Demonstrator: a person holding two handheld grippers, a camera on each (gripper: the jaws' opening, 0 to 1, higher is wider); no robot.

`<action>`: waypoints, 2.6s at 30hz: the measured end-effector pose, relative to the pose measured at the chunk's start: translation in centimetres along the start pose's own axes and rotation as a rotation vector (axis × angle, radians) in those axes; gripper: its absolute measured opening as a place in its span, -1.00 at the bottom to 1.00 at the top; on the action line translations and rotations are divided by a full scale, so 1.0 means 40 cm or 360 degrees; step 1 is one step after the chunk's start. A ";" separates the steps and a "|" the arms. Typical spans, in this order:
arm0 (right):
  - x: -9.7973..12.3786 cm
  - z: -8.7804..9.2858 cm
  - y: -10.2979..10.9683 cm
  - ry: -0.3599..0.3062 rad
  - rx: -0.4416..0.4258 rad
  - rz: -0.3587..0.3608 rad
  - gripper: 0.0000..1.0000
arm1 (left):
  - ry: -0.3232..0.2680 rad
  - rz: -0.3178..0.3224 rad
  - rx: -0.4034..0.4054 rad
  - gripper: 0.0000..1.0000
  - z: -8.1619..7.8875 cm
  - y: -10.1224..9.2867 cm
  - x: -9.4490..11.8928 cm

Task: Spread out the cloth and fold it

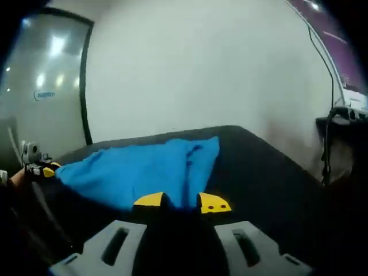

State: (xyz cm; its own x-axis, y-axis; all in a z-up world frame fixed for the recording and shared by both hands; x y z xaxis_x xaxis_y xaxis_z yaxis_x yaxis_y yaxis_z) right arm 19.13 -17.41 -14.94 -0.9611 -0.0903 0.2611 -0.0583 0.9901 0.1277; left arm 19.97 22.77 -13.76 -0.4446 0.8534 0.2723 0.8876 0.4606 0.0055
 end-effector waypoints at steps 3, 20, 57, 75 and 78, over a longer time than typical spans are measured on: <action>0.008 -0.017 0.002 -0.0084 0.0056 0.0017 -0.98 | 0.0060 0.0054 0.0016 -0.87 0.009 -0.012 -0.012; 0.093 -0.004 0.031 -0.0069 0.0331 -0.0044 -0.99 | 0.0083 0.0025 0.0221 -0.97 0.047 -0.012 0.114; -0.523 -0.285 -0.056 0.0063 -0.0146 -0.0248 -0.99 | -0.0031 -0.0339 0.0924 -0.83 -0.094 0.499 -0.228; -0.576 -0.244 -0.073 0.0072 -0.0031 -0.0297 -0.99 | 0.0090 -0.0448 0.0774 -0.68 -0.074 0.465 -0.213; -0.570 -0.234 -0.081 0.0048 -0.0116 -0.0313 -0.99 | 0.0130 -0.0431 0.0657 -0.90 -0.099 0.451 -0.226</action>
State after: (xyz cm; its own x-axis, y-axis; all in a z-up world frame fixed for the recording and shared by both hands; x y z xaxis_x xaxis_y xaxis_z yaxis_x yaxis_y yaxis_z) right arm 43.76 -19.57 -12.33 -0.9245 -0.2850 0.2530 -0.2229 0.9429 0.2475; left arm 40.49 22.42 -12.32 -0.6269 0.6755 0.3883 0.6123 0.7353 -0.2907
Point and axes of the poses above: the point that each gripper's makers call its tool centre point, and the gripper's own axes: x roughly backward along the fingers, y roughly to its left, z roughly out of its underside, the point moved 1 cm from there along x, roughly backward along the fingers, and after that the axes turned 6 degrees about z, right-handed, at the moved point
